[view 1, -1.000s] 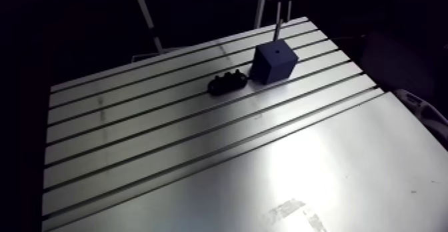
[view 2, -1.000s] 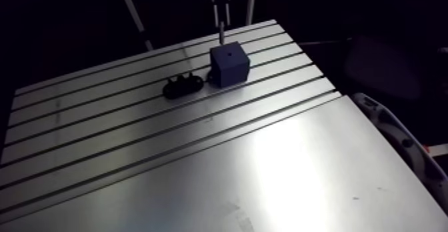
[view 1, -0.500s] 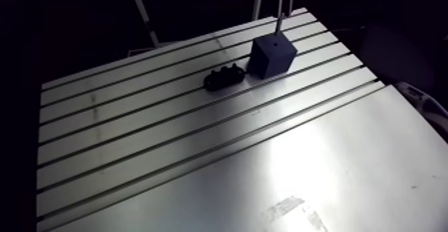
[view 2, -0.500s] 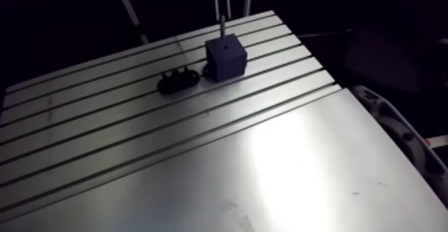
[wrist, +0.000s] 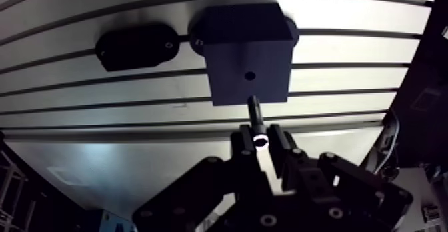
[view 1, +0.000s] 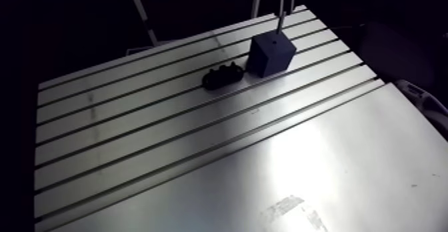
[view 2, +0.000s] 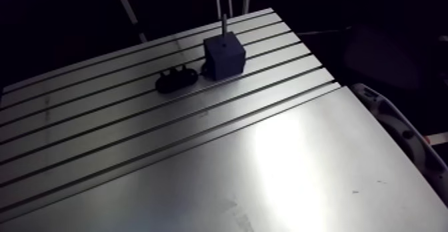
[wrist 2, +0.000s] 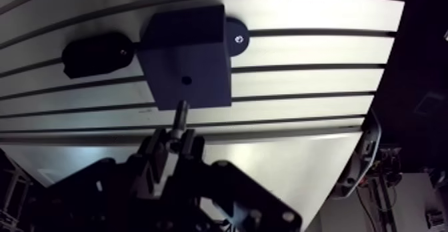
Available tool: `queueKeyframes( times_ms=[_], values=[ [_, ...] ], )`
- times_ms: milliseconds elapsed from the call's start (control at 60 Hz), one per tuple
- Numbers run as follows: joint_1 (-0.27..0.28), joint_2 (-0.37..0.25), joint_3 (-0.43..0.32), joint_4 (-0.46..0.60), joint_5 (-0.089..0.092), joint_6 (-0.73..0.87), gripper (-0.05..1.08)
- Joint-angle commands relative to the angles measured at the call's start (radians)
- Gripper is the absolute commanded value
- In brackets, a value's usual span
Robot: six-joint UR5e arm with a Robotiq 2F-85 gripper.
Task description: Pick up the M10 bolt and insert it into the hole until fully seated.
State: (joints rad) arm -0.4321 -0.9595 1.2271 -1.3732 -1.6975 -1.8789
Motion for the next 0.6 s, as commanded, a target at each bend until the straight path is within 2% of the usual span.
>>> queueKeyframes(
  times_ms=[17,600],
  values=[
    [-0.001,0.002,0.005,-0.004,-0.001,0.001,1.08],
    [-0.002,0.003,0.016,-0.010,-0.001,0.002,1.08]
  ],
)
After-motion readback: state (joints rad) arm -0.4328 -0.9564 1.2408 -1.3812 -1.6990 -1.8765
